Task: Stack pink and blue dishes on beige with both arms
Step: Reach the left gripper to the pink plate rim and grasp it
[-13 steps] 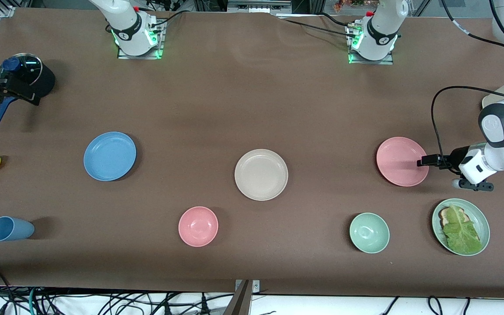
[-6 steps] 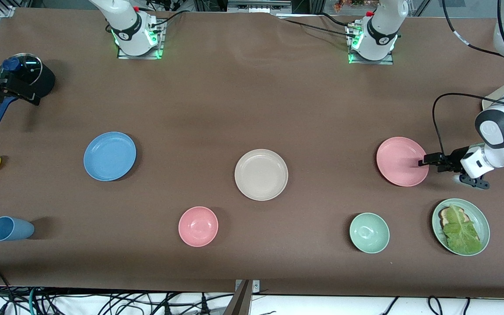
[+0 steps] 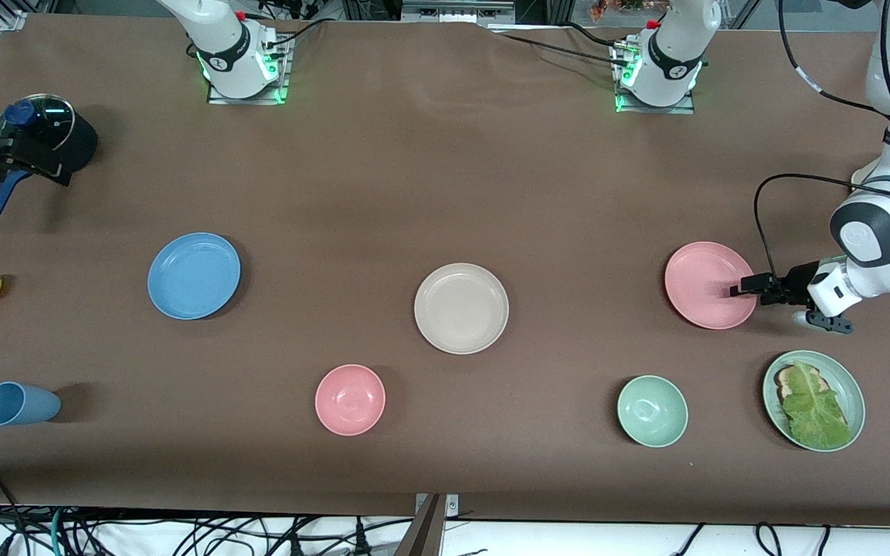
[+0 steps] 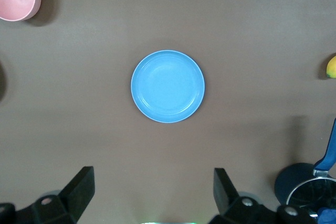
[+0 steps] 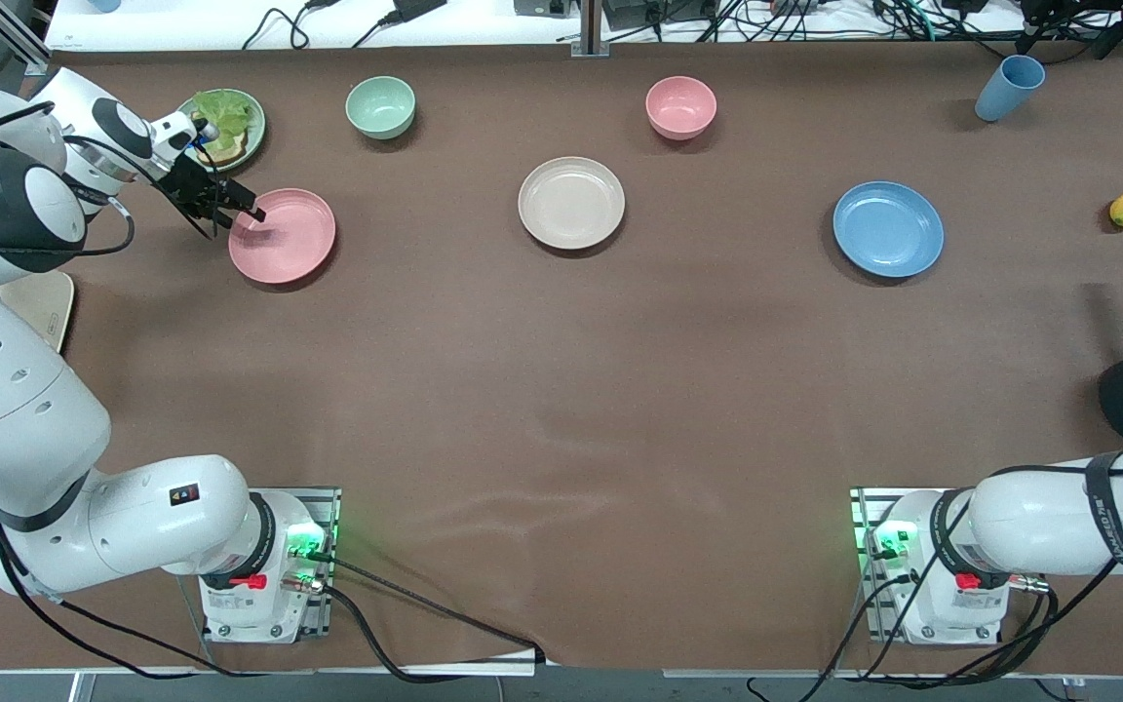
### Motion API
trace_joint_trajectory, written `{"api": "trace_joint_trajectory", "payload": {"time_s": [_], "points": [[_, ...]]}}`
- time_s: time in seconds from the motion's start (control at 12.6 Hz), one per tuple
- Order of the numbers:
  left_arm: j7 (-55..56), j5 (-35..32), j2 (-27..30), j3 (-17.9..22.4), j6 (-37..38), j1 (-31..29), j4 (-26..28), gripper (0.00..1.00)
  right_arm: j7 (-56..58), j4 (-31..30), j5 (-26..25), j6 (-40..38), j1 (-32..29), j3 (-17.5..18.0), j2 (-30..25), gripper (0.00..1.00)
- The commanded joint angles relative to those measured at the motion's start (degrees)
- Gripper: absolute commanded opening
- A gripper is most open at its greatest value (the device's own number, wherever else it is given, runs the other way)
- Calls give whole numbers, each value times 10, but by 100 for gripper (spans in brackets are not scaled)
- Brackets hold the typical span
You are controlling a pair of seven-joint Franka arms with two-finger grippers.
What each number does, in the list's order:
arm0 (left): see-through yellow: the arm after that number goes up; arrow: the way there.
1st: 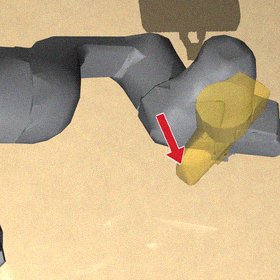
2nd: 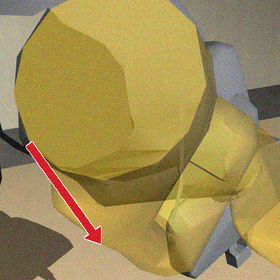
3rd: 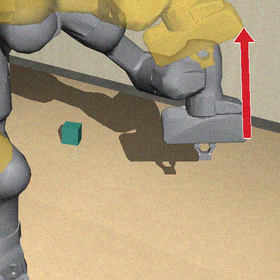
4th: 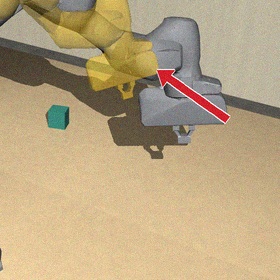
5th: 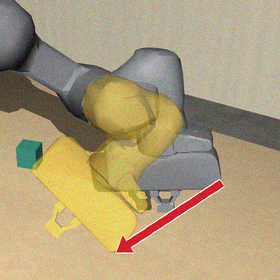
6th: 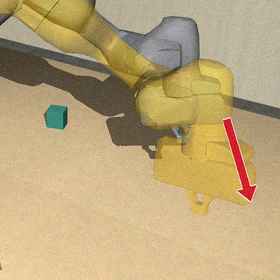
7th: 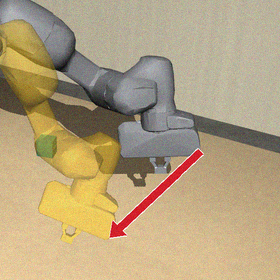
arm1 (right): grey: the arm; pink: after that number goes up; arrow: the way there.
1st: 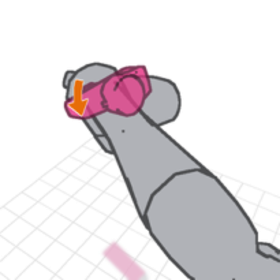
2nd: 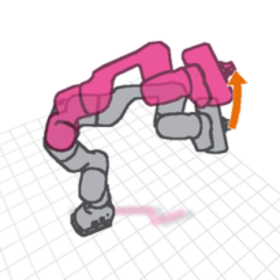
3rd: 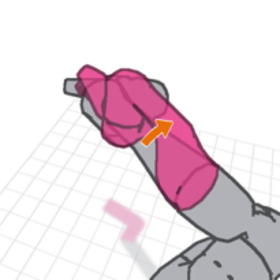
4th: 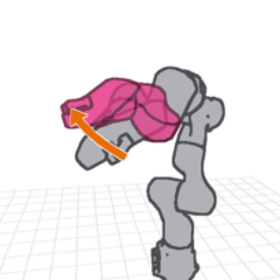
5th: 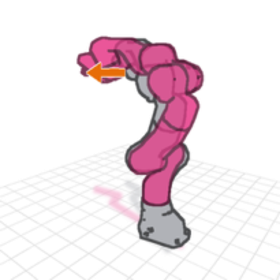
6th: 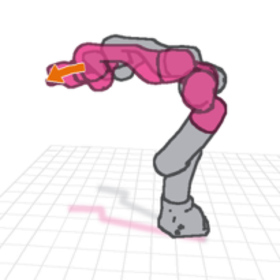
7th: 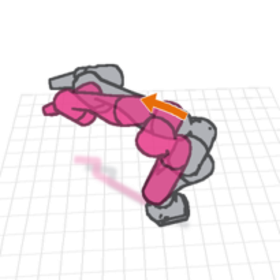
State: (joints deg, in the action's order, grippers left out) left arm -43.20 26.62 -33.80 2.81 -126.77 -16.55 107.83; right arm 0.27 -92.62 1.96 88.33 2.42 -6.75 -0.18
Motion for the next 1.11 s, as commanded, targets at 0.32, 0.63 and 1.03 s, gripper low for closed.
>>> {"api": "trace_joint_trajectory", "payload": {"time_s": [0.32,0.63,1.03], "points": [[-21,19,0,-2,5,-16,-1,0,-4,-12,-3,-4,0,2,-17,100],[-21,19,0,-2,9,-18,-1,0,-4,-12,-3,-8,0,2,-17,100],[42,3,54,1,73,9,-9,0,-4,-12,-2,-8,0,2,-17,100]]}}
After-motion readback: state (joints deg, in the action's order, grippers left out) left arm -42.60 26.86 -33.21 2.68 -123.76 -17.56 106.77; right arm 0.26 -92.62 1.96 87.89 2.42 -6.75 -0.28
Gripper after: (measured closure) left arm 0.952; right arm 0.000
